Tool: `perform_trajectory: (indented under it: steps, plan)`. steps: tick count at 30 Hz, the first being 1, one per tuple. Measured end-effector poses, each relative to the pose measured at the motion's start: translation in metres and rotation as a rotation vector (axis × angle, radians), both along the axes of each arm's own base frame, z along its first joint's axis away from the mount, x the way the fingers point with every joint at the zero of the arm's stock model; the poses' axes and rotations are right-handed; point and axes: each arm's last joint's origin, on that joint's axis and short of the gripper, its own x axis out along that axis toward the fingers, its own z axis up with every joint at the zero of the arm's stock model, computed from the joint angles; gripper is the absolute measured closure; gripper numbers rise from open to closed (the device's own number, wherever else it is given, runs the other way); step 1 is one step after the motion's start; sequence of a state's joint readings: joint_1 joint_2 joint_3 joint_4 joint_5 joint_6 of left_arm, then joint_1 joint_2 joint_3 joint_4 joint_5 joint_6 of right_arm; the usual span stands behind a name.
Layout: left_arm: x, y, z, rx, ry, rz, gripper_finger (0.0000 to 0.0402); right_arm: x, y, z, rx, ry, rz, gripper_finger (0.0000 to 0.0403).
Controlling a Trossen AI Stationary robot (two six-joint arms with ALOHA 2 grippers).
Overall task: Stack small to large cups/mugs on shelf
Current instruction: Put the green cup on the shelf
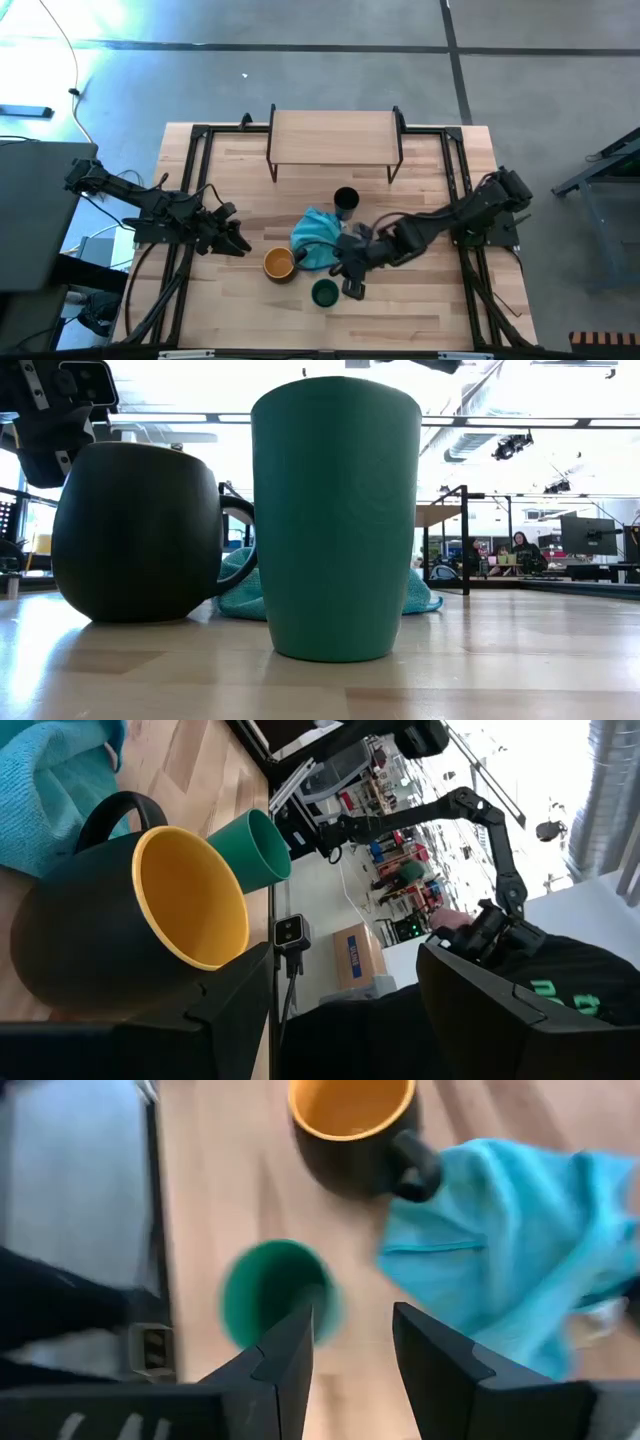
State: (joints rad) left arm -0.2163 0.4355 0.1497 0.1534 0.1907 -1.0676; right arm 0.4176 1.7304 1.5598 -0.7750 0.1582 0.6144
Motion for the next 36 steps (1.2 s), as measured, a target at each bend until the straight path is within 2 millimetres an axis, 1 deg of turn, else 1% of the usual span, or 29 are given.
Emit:
perform_trajectory:
  steps: [3, 7, 12, 18, 23, 29, 36]
  plan:
    - [0.0, 0.0, 0.0, 0.002, 0.0, 0.0, 0.0165, 0.012, -0.01, 0.001, -0.037, 0.051, 0.075, 0.0272]
    - [0.0, 0.0, -0.001, 0.003, 0.01, -0.002, 0.0165, 0.025, -0.021, -0.007, 0.018, 0.103, 0.177, 0.0272]
    - [-0.001, -0.001, -0.003, 0.001, 0.037, -0.037, 0.0165, 0.034, -0.026, -0.018, 0.066, 0.133, 0.243, 0.0272]
    - [-0.002, -0.001, -0.007, 0.028, 0.065, -0.068, 0.0165, 0.047, -0.021, -0.027, 0.075, 0.076, 0.254, 0.0272]
    - [-0.003, -0.001, -0.011, 0.053, 0.092, -0.071, 0.0165, 0.056, -0.017, -0.045, 0.131, 0.12, 0.24, 0.0272]
    - [-0.006, -0.001, -0.013, 0.078, 0.116, -0.076, 0.0165, 0.059, -0.006, -0.053, 0.161, 0.132, 0.216, 0.0272]
    - [-0.01, 0.0, -0.017, 0.089, 0.15, -0.079, 0.0165, 0.058, 0.003, -0.059, 0.133, 0.136, 0.158, 0.0272]
